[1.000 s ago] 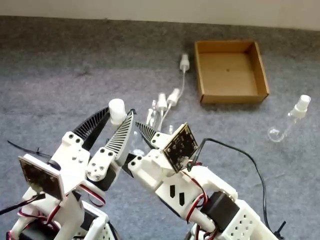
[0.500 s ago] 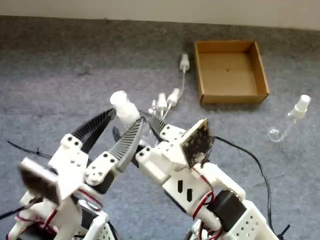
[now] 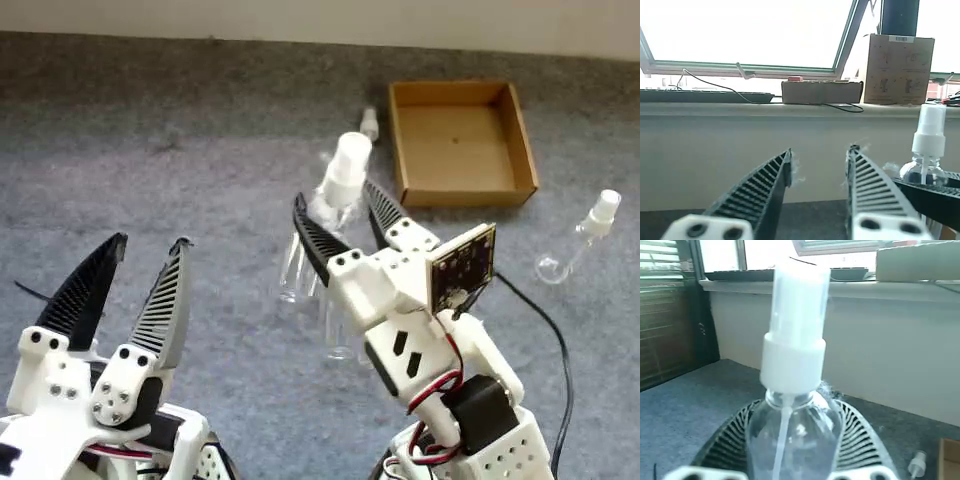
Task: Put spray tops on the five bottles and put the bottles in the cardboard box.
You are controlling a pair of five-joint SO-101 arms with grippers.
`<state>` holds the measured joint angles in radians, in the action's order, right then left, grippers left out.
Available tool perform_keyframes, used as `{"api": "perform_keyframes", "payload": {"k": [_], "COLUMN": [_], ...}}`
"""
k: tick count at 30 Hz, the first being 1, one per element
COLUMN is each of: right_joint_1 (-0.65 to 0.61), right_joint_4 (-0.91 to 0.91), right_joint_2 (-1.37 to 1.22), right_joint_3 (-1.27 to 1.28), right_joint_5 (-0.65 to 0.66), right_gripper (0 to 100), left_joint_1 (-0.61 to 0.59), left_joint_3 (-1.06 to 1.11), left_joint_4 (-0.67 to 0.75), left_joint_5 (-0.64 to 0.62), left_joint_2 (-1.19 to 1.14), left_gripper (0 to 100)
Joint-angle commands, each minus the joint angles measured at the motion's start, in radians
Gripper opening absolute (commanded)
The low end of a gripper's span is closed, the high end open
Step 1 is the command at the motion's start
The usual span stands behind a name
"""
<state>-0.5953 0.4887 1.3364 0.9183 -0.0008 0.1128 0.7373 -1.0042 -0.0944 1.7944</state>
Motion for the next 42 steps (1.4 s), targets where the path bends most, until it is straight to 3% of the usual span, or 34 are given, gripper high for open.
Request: {"api": "perform_keyframes", "payload": {"k": [1, 10, 16, 25, 29, 35, 42], "right_joint_1": [0.120, 0.443, 0.604, 0.693, 0.736, 0.794, 0.731], "right_joint_4": [-0.035, -0.249, -0.456, -0.710, -0.757, -0.613, -0.575], "right_joint_2": [-0.004, -0.094, -0.438, -0.977, -1.201, -1.457, -1.577], "right_joint_3": [-0.044, -0.010, -0.012, -0.249, -0.433, -0.717, -0.839], "right_joint_5": [0.083, 0.276, 0.290, 0.288, 0.173, -0.147, -0.161], "right_gripper": [0.5, 0.5, 0.5, 0.5, 0.5, 0.5, 0.5], "left_joint_1": [-0.015, -0.015, -0.015, -0.015, -0.016, -0.018, -0.018], "left_joint_3": [-0.021, 0.137, 0.294, 0.553, 0.642, 0.713, 0.714], "left_joint_4": [-0.008, -0.009, -0.009, -0.008, 0.029, 0.100, 0.098], "left_joint_5": [0.029, 0.195, 0.261, 0.345, 0.356, 0.356, 0.356], "left_joint_2": [-0.031, -0.170, -0.214, -0.213, -0.213, -0.213, -0.213], "left_gripper": [18, 18, 18, 18, 18, 18, 18]}}
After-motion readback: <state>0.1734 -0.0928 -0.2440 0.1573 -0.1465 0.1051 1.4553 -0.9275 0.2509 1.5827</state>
